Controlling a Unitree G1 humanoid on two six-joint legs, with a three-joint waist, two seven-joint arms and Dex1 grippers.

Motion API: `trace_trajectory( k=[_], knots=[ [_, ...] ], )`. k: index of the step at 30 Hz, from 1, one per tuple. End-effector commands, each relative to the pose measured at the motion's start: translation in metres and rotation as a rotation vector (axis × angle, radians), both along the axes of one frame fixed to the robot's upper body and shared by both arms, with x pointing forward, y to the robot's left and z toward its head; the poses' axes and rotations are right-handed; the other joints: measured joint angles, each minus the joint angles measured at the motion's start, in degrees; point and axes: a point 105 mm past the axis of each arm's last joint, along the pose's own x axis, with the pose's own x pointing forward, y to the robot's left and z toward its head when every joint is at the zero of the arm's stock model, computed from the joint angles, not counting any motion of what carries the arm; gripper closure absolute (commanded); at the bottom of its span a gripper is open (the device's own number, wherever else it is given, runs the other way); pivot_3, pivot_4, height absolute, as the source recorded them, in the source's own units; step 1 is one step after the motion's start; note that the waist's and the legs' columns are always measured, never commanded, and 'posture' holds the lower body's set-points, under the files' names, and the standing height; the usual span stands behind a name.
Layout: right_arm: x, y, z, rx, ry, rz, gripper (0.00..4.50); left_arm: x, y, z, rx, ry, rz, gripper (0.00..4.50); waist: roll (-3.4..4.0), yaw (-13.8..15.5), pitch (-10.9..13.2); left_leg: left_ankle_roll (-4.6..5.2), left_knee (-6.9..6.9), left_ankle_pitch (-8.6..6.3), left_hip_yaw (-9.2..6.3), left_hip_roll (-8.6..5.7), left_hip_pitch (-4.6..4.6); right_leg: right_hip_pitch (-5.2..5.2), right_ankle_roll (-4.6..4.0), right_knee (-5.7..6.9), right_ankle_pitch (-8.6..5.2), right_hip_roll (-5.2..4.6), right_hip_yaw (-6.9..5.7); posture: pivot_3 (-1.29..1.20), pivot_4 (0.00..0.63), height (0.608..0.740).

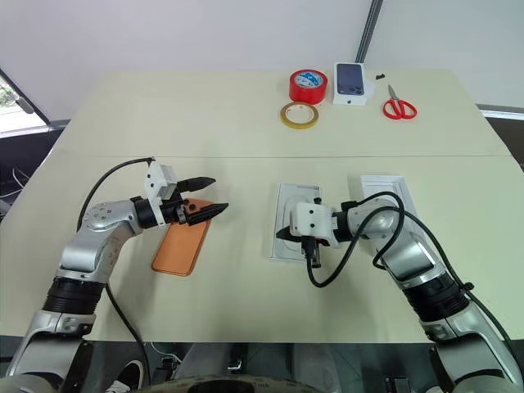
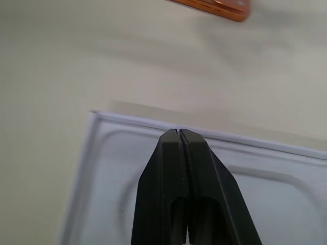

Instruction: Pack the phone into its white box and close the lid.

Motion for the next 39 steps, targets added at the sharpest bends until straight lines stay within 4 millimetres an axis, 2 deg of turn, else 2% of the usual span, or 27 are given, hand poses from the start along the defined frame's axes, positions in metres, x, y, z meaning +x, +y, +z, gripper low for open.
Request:
trace_trajectory(
  k=[1,5,8,11,13,16,18,21,23,27,30,35,37,39],
  knots=[
    [0.015,0.01,0.031,0.134,-0.133,-0.056,4.44,0.0,0.024,0.017,-0.063,0.084,0.043,0.53,0.0,-0.4,0.0,0.0,0.0,0.0,0.0,0.0,0.0,-0.02,0.0,0.02,0.0,0.0,0.0,0.0,0.15,0.74],
    [0.025,0.039,0.04,0.222,-0.179,-0.072,4.44,-0.013,0.064,0.004,-0.037,0.404,0.094,0.53,-0.05,-1.6,0.0,-0.1,-0.02,0.05,0.0,0.01,-0.01,-0.19,0.0,0.31,0.0,0.02,0.01,0.0,0.15,0.74],
    [0.028,0.066,0.036,0.239,-0.147,-0.061,4.44,-0.022,0.087,0.002,-0.033,0.528,0.123,0.53,-0.05,-1.7,0.0,-0.1,-0.01,0.06,0.01,0.0,-0.01,-0.28,0.0,0.49,0.0,0.03,0.01,0.0,0.15,0.74],
    [0.027,0.102,0.022,0.202,-0.125,-0.023,4.44,-0.033,0.101,0.001,-0.059,0.659,0.133,0.53,-0.06,-1.6,0.0,-0.12,0.01,0.07,0.02,-0.01,-0.05,-0.42,-0.01,0.66,-0.01,0.02,0.01,0.0,0.15,0.74],
    [0.022,0.118,0.011,0.167,-0.083,0.013,4.44,-0.04,0.107,-0.004,-0.025,0.706,0.135,0.53,-0.09,-1.6,0.0,-0.13,0.02,0.07,0.03,-0.03,-0.1,-0.5,-0.01,0.7,-0.01,0.01,0.02,0.0,0.15,0.74],
    [0.013,0.138,-0.018,0.034,0.02,0.069,4.44,-0.043,0.117,-0.015,-0.006,0.786,0.174,0.53,-0.09,-1.4,0.0,-0.13,0.02,0.08,0.03,-0.06,-0.12,-0.53,-0.01,0.72,-0.01,-0.02,0.01,0.0,0.15,0.74],
    [0.01,0.142,-0.029,-0.045,0.026,0.098,4.44,-0.047,0.112,-0.021,0.02,0.803,0.155,0.53,-0.13,-1.3,0.0,-0.13,0.02,0.08,0.03,-0.08,-0.12,-0.53,-0.02,0.73,-0.01,-0.03,0.01,0.0,0.15,0.74],
    [0.009,0.145,-0.033,-0.094,0.049,0.135,4.44,-0.052,0.102,-0.028,0.001,0.854,0.128,0.53,-0.13,-1.5,0.0,-0.13,0.02,0.08,0.03,-0.1,-0.11,-0.54,-0.02,0.74,-0.01,-0.07,0.02,0.0,0.15,0.74],
    [0.006,0.146,-0.037,-0.106,0.087,0.154,4.44,-0.056,0.101,-0.039,0.037,0.889,0.13,0.53,-0.11,-1.5,0.0,-0.13,0.02,0.08,0.03,-0.1,-0.1,-0.54,-0.02,0.76,-0.01,-0.07,0.02,0.0,0.15,0.74],
    [0.006,0.153,-0.04,-0.092,0.129,0.162,4.44,-0.054,0.09,-0.046,-0.015,0.928,0.122,0.53,0.07,-1.5,-0.2,-0.13,0.01,0.08,0.03,-0.11,-0.01,-0.44,-0.02,0.76,-0.01,-0.08,0.02,0.0,0.15,0.74],
    [0.012,0.156,-0.04,-0.075,0.118,0.137,4.44,-0.051,0.071,-0.053,-0.052,0.967,0.099,0.53,0.28,-1.5,-0.5,-0.13,0.01,0.07,0.03,-0.12,0.04,-0.39,-0.02,0.76,-0.01,-0.09,0.02,0.0,0.15,0.74],
    [0.014,0.151,-0.041,-0.068,0.123,0.115,4.44,-0.055,0.042,-0.058,-0.097,1.057,0.028,0.53,0.71,-1.1,-0.8,-0.05,-0.02,0.03,0.01,-0.19,0.47,0.09,-0.02,0.71,-0.01,-0.15,0.02,0.0,0.15,0.74],
    [0.016,0.15,-0.039,-0.067,0.12,0.109,4.44,-0.055,0.039,-0.059,-0.109,1.069,0.02,0.53,0.76,-1.1,-0.9,0.06,-0.19,-0.05,0.0,-0.21,1.08,0.64,-0.03,0.58,-0.02,-0.19,0.02,0.0,0.15,0.74],
    [0.018,0.146,-0.04,-0.077,0.113,0.098,4.44,-0.049,0.038,-0.052,-0.168,1.075,0.029,0.53,0.76,-1.0,-0.9,0.08,-0.18,-0.06,-0.01,-0.24,1.08,0.61,-0.03,0.56,-0.02,-0.23,0.02,0.0,0.15,0.74]
  ],
)
